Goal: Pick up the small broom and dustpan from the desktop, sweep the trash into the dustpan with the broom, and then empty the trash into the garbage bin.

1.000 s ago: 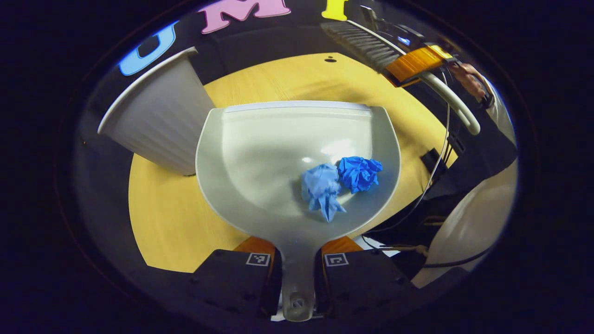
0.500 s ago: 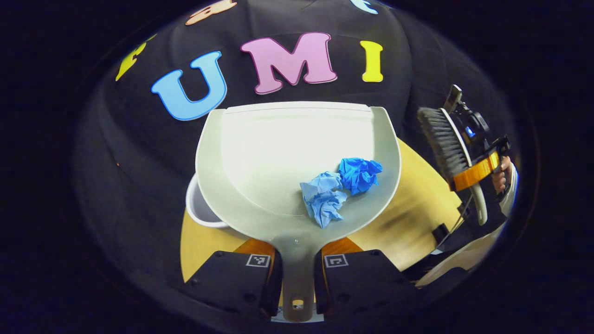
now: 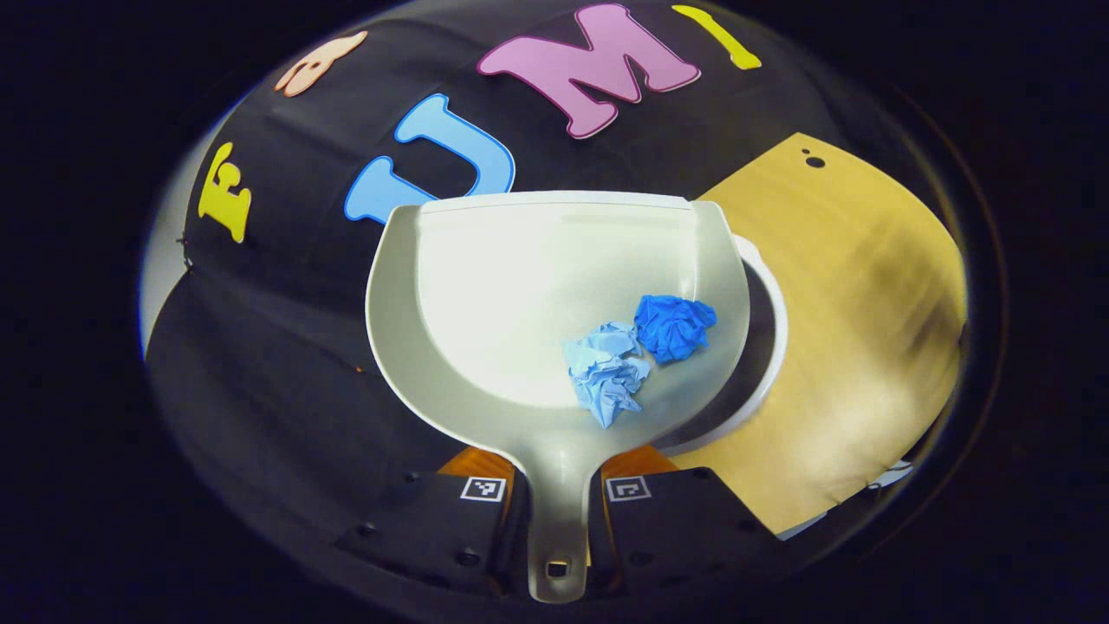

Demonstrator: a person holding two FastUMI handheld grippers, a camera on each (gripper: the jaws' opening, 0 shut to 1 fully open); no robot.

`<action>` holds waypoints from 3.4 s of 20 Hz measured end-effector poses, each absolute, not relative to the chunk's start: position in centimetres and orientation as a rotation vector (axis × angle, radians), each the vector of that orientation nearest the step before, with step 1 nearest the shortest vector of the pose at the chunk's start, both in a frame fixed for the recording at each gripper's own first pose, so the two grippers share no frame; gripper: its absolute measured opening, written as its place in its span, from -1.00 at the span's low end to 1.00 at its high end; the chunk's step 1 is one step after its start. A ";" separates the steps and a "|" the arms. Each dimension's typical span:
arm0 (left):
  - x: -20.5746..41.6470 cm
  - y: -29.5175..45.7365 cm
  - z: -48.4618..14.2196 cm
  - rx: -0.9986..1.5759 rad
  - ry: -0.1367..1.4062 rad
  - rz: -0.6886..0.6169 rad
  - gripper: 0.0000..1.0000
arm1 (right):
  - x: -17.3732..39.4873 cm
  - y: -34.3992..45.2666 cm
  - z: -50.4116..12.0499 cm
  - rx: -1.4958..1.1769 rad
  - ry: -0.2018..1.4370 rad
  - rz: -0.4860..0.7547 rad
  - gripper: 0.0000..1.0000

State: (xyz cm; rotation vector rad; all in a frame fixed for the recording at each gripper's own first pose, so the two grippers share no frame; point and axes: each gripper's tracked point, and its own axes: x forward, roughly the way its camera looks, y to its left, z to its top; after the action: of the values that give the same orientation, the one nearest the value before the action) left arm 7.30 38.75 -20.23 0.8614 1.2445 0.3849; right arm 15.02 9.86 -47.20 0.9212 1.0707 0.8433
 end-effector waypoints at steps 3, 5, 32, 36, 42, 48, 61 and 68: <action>6.6 40.6 -19.4 1.074 1.290 0.396 -0.49 | 15.1 9.5 -47.5 0.921 1.077 0.830 -0.62; 6.3 41.6 -18.7 1.247 1.298 0.392 -0.48 | 15.1 9.2 -47.7 0.931 1.081 0.825 -0.62; 7.1 29.5 -21.1 0.696 1.014 0.212 -0.49 | 15.6 8.7 -47.6 0.878 1.111 0.784 -0.61; 6.5 20.5 -23.3 0.342 0.981 0.079 -0.54 | 17.7 9.8 -46.1 0.872 1.097 0.766 -0.62; 3.6 16.1 -29.3 0.033 1.126 0.073 -0.49 | 19.4 10.3 -49.2 0.767 1.150 0.603 -0.62; -1.0 14.4 -40.6 0.049 1.378 0.114 -0.50 | 18.2 11.2 -55.9 0.613 1.308 0.409 -0.62; -2.1 9.9 -46.0 -0.129 1.599 0.161 -0.48 | 13.9 10.7 -67.0 0.358 1.598 0.236 -0.60; -1.8 9.1 -45.1 -0.193 1.718 0.209 -0.48 | 12.1 10.8 -71.4 0.259 1.735 0.146 -0.60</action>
State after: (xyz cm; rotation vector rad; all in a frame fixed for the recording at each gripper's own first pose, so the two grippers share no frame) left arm -1.81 9.09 -45.15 -0.1926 1.7182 0.2093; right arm 12.06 10.78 -71.43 0.2587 1.7351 0.1462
